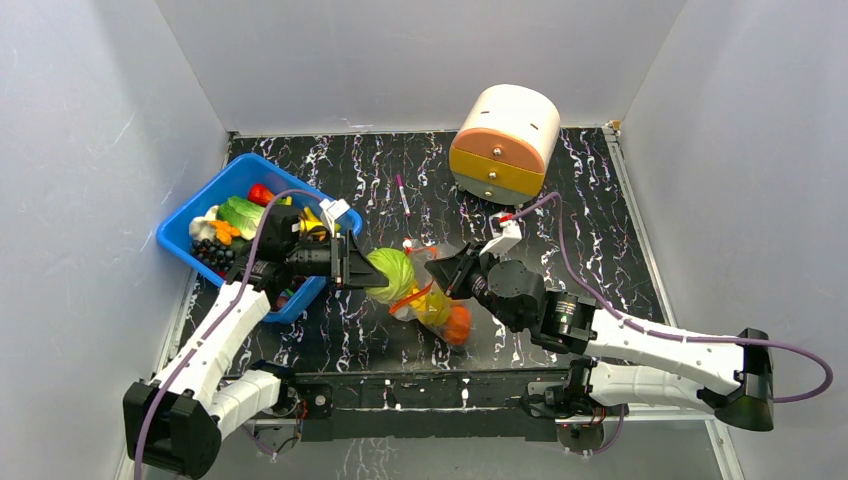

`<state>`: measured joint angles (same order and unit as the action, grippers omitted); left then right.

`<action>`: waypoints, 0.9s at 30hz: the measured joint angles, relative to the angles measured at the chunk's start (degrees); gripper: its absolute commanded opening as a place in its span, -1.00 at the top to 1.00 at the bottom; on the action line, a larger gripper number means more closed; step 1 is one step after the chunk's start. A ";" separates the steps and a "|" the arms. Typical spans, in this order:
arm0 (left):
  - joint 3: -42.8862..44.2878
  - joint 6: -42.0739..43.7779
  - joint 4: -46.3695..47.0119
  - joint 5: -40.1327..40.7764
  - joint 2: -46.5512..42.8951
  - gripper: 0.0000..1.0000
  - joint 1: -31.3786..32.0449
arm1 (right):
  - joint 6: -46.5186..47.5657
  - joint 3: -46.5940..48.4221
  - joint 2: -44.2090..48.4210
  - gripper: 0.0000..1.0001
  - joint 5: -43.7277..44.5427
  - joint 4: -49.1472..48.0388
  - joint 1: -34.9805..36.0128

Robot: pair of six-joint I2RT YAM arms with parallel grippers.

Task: Place the food in the zip-top bag and seal the zipper
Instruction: Place the fake vegetable in the zipper food storage bag.

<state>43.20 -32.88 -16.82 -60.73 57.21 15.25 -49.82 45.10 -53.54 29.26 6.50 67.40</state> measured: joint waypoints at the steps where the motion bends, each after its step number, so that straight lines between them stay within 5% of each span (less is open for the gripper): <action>1: -0.07 0.11 -0.04 0.07 0.13 -0.20 0.22 | 0.04 0.00 -0.07 1.00 -0.07 -0.04 0.00; 17: -0.13 2.16 0.04 0.00 1.88 -0.29 2.60 | 0.31 0.00 -2.49 1.00 -1.60 -1.84 0.00; 27: -0.85 4.17 -2.21 3.76 3.63 -0.63 2.99 | 2.80 0.00 -3.30 1.00 -4.66 -3.76 0.00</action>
<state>42.35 -28.71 -19.03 -56.97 60.84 18.24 -47.03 45.10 -56.84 24.60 2.74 67.40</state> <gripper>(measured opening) 0.768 0.009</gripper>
